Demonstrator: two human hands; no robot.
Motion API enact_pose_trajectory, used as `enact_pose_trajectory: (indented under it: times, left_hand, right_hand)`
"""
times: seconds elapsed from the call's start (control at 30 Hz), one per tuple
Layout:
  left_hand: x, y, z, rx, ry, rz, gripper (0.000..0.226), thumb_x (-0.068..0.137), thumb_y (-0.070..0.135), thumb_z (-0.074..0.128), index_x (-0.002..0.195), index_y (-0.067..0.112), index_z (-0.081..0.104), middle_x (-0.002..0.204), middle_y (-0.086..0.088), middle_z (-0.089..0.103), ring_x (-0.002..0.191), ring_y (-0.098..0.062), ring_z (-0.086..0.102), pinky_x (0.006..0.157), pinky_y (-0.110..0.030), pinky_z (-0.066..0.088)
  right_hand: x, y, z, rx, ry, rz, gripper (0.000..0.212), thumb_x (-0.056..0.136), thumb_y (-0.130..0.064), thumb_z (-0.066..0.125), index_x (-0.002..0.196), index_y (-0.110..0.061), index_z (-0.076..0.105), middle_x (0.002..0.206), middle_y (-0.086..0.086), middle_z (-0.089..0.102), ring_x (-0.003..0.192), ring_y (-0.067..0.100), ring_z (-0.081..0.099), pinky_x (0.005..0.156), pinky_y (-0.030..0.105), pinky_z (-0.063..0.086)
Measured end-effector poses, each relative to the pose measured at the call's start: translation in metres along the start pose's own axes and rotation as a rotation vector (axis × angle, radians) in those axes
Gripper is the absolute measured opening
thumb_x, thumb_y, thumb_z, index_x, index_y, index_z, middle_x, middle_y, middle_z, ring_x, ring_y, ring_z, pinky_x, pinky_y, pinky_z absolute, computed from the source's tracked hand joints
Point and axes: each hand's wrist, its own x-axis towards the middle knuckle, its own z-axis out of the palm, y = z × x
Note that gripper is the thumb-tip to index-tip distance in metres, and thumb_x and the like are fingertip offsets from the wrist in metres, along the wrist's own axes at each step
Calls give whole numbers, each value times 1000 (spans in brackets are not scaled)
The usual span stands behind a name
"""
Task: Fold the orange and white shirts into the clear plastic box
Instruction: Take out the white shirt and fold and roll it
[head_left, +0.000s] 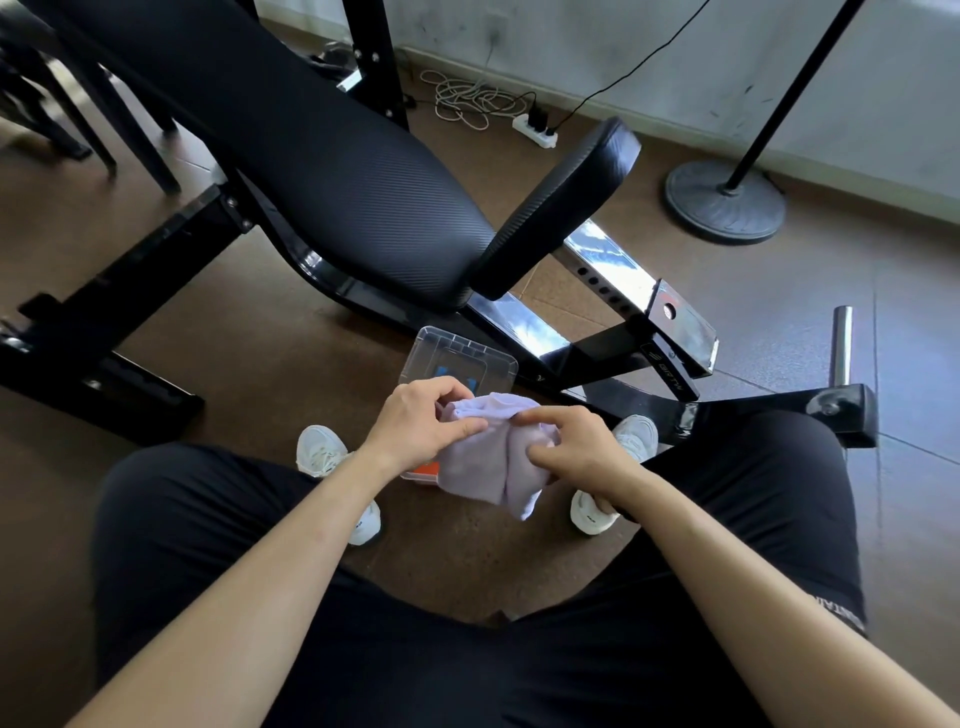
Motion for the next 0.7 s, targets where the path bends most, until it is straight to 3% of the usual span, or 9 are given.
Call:
enact_pose_trajectory:
  times: [0.17, 0.27, 0.33, 0.47, 0.6, 0.7]
  left_hand:
    - [-6, 10, 9, -145, -18, -16, 29, 82, 33, 82, 106, 23, 68, 96, 8, 70, 87, -10, 67, 70, -15, 52]
    - [-9, 14, 13, -183, -46, 19, 36, 82, 33, 83, 113, 20, 70, 103, 6, 73, 92, -11, 70, 75, -17, 57]
    - [-12, 17, 17, -251, -85, 33, 40, 82, 34, 82, 117, 19, 70, 107, 6, 74, 96, -10, 72, 79, -20, 60]
    - [-17, 22, 25, -371, -141, 45, 35, 89, 18, 76, 124, 15, 70, 115, 4, 74, 107, -8, 70, 89, -21, 57]
    - [-19, 27, 22, -570, -240, -65, 35, 97, 1, 58, 127, 17, 66, 120, 1, 72, 116, -12, 67, 92, -21, 56]
    - [-19, 29, 18, -671, -350, -94, 41, 99, -5, 50, 134, 14, 59, 129, -1, 69, 123, -11, 64, 97, -23, 54]
  right_hand:
    - [0, 1, 5, 313, 7, 48, 41, 80, -9, 62, 101, -42, 75, 92, 8, 75, 89, 28, 75, 79, 51, 63]
    - [0, -2, 6, 506, -29, 121, 26, 90, -15, 67, 115, -24, 71, 112, 16, 71, 98, 30, 74, 84, 49, 62]
    - [2, 0, 7, 570, -5, 159, 18, 93, -26, 68, 107, -16, 73, 115, 19, 68, 102, 33, 72, 86, 51, 62]
    - [4, 4, 7, 562, 110, 167, 47, 77, -48, 80, 110, -17, 69, 116, 15, 70, 103, 32, 72, 83, 50, 63]
    - [4, 6, 3, 554, 145, 131, 32, 80, -28, 84, 105, -27, 64, 110, 18, 70, 92, 30, 75, 79, 49, 63]
    - [3, 3, 0, 509, 142, 109, 33, 83, -30, 81, 111, -25, 63, 110, 12, 71, 88, 24, 76, 78, 41, 65]
